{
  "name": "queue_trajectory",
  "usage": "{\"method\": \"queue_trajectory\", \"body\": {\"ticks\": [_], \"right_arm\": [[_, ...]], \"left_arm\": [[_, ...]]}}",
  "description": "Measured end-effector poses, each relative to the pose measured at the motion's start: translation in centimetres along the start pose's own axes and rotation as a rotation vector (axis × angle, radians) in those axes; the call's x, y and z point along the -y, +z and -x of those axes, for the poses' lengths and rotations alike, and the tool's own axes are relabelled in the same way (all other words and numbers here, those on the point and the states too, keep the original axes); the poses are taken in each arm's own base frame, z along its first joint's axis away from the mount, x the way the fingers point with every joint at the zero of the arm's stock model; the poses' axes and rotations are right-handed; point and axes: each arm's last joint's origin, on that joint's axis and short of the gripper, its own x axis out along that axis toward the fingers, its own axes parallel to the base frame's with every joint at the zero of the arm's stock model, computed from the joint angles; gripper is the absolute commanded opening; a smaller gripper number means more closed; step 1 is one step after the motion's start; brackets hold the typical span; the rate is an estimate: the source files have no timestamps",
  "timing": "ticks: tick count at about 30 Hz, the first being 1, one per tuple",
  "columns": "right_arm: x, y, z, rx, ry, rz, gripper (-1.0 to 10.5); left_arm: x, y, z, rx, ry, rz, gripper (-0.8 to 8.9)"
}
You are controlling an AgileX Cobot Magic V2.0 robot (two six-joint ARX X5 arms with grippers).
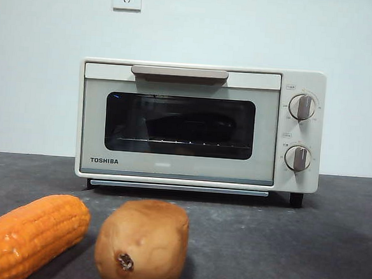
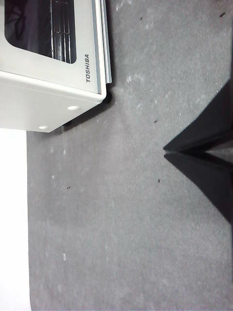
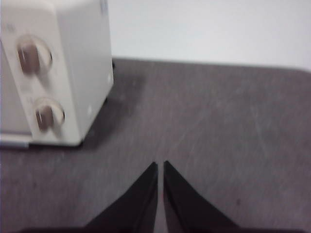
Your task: Take the eggplant from the table,put the eggplant in the oven
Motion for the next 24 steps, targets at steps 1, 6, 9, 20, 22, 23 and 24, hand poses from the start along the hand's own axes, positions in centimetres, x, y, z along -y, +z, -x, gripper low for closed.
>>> {"method": "queue_trajectory", "body": {"ticks": [1, 6, 9, 20, 22, 23, 24], "right_arm": [[0.0, -0.5, -0.1, -0.014, 0.0, -0.007, 0.0], [0.0, -1.7, -0.5, -0.055, 0.0, -0.029, 0.0], [0.0, -1.8, -0.5, -0.056, -0.001, -0.034, 0.0], [0.0, -1.9, -0.5, -0.053, -0.001, -0.034, 0.0], [0.0, -1.9, -0.5, -0.053, -0.001, -0.034, 0.0], [0.0, -1.9, -0.5, -0.053, -0.001, -0.034, 0.0], [0.0, -1.9, -0.5, -0.053, -0.001, -0.034, 0.0]], "left_arm": [[0.0, 0.0, 0.0, 0.0, 0.0, 0.0, 0.04], [0.0, 0.0, 0.0, 0.0, 0.0, 0.0, 0.04], [0.0, 0.0, 0.0, 0.0, -0.001, 0.0, 0.04], [0.0, 0.0, 0.0, 0.0, 0.0, 0.0, 0.04], [0.0, 0.0, 0.0, 0.0, 0.0, 0.0, 0.04], [0.0, 0.0, 0.0, 0.0, 0.0, 0.0, 0.04], [0.0, 0.0, 0.0, 0.0, 0.0, 0.0, 0.04]]}}
